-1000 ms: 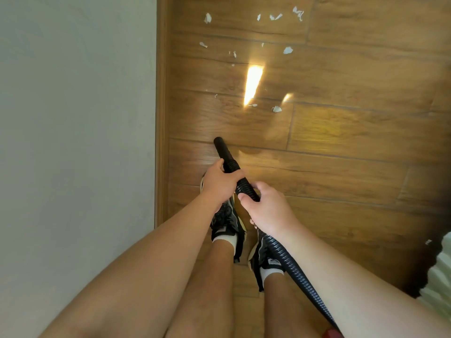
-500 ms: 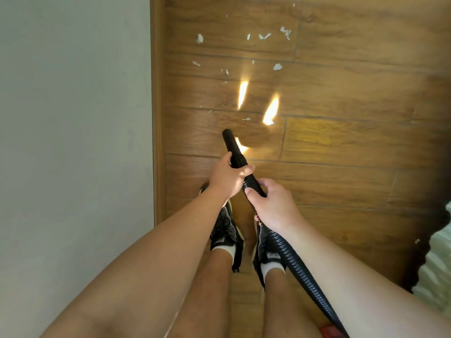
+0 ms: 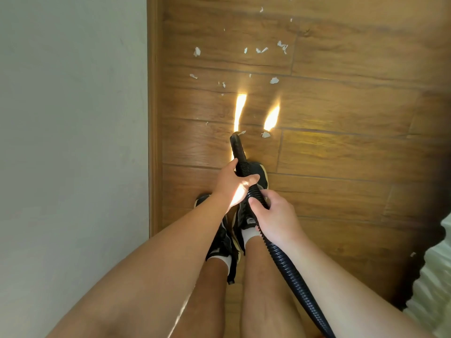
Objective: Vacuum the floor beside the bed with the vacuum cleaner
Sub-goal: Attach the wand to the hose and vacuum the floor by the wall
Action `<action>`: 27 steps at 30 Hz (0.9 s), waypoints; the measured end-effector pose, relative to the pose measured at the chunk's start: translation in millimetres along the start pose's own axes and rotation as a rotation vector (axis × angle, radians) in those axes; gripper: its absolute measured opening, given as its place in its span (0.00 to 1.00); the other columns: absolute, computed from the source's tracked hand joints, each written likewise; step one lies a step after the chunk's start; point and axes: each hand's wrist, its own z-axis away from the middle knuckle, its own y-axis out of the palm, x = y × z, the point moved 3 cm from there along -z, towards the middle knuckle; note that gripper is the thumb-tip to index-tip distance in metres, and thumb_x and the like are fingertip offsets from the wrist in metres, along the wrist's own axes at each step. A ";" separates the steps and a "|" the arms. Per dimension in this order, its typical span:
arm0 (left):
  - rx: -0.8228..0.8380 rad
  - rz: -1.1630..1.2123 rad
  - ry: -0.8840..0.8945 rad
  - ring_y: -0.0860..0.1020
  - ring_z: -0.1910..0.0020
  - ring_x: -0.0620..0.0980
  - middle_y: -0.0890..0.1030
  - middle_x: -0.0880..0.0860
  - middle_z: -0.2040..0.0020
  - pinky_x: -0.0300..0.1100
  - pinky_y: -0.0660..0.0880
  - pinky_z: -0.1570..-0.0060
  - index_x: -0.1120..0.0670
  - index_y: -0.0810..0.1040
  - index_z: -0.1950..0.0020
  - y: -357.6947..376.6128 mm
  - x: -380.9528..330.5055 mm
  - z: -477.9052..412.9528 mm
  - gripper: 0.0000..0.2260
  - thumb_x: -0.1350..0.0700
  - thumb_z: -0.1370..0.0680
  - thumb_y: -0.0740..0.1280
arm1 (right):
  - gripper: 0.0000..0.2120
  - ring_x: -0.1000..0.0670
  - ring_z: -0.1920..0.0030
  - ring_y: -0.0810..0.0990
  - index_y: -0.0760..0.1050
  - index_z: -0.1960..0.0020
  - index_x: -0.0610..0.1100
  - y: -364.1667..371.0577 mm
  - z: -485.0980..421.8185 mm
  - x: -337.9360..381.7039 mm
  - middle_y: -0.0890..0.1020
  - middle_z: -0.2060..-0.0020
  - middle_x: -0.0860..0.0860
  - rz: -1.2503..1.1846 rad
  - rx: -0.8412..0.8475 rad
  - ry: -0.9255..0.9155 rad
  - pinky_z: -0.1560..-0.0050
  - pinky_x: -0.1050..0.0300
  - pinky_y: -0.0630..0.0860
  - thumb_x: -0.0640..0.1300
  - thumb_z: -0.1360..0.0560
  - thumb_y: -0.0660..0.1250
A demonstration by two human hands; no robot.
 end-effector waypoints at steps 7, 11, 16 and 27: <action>0.037 0.038 0.009 0.82 0.48 0.56 0.83 0.54 0.50 0.48 0.80 0.44 0.58 0.77 0.35 13.6 -17.4 1.1 0.21 0.59 0.26 0.77 | 0.15 0.48 0.59 0.84 0.74 0.34 0.53 -13.4 -4.6 -6.6 0.84 0.57 0.51 -0.037 -0.022 0.024 0.56 0.47 0.84 0.55 0.19 0.63; 0.033 0.002 0.023 0.84 0.49 0.58 0.84 0.57 0.49 0.55 0.81 0.43 0.57 0.79 0.40 18.1 -22.5 -2.7 0.20 0.55 0.28 0.78 | 0.16 0.51 0.59 0.85 0.75 0.33 0.51 -19.8 -7.0 -7.0 0.84 0.55 0.53 -0.045 -0.025 0.027 0.56 0.49 0.84 0.55 0.19 0.63; 0.045 -0.059 0.012 0.81 0.41 0.54 0.81 0.53 0.38 0.53 0.79 0.39 0.52 0.71 0.25 27.2 -18.6 -12.4 0.47 0.37 0.41 0.76 | 0.15 0.53 0.63 0.84 0.74 0.33 0.50 -26.5 -6.2 -8.5 0.83 0.58 0.53 -0.072 -0.017 0.043 0.64 0.58 0.81 0.53 0.18 0.63; 0.057 -0.090 0.026 0.80 0.39 0.53 0.80 0.52 0.37 0.52 0.77 0.35 0.54 0.71 0.25 44.7 -32.8 -7.1 0.42 0.39 0.36 0.76 | 0.14 0.52 0.72 0.81 0.74 0.36 0.51 -39.6 -11.2 -17.7 0.84 0.62 0.48 -0.145 -0.026 0.065 0.71 0.57 0.75 0.53 0.19 0.64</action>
